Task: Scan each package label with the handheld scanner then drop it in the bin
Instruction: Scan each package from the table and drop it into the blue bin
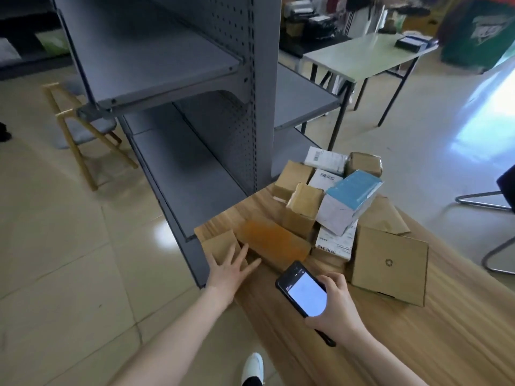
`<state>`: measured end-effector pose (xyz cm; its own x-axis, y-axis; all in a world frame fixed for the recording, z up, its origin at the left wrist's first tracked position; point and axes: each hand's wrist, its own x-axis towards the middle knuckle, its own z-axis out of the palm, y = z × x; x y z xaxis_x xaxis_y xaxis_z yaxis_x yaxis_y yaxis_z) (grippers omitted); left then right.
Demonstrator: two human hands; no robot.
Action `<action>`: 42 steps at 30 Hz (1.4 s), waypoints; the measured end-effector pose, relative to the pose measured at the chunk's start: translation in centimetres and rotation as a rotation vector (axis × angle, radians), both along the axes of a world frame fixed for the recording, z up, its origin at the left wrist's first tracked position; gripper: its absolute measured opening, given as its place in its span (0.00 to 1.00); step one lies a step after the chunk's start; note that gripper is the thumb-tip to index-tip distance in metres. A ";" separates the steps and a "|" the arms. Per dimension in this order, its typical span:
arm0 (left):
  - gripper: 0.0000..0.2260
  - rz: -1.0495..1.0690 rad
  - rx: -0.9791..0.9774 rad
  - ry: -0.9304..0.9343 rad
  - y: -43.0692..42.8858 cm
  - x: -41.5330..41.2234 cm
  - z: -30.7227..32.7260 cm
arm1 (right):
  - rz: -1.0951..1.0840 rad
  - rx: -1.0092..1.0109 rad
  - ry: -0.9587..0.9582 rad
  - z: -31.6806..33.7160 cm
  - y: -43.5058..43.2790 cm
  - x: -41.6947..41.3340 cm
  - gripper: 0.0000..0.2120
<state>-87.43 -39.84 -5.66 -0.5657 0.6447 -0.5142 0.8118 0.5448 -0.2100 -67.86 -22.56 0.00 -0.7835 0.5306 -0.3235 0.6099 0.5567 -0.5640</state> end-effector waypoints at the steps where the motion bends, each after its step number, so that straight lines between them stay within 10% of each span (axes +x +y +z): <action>1: 0.54 -0.027 -0.025 0.003 -0.1 -0.2 0.0 | 0.000 -0.003 -0.006 -0.1 0.0 -0.3 0.47; 19: 0.46 0.264 0.814 -0.230 -3.6 0.1 3.1 | -0.021 -0.026 0.091 0.4 0.6 -0.6 0.46; 27: 0.52 0.562 0.792 -0.277 -3.6 2.9 1.9 | -0.052 -0.052 0.053 -0.1 1.0 2.2 0.46; 42: 0.56 0.431 0.592 -0.087 -6.2 2.7 0.2 | 0.202 0.032 -0.028 1.9 0.2 -0.5 0.46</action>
<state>-84.68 -46.02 -5.48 -0.8046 0.5576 -0.2042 0.5001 0.8217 0.2735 -68.34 -22.41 1.86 -0.8658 0.3742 -0.3322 0.4995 0.6867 -0.5282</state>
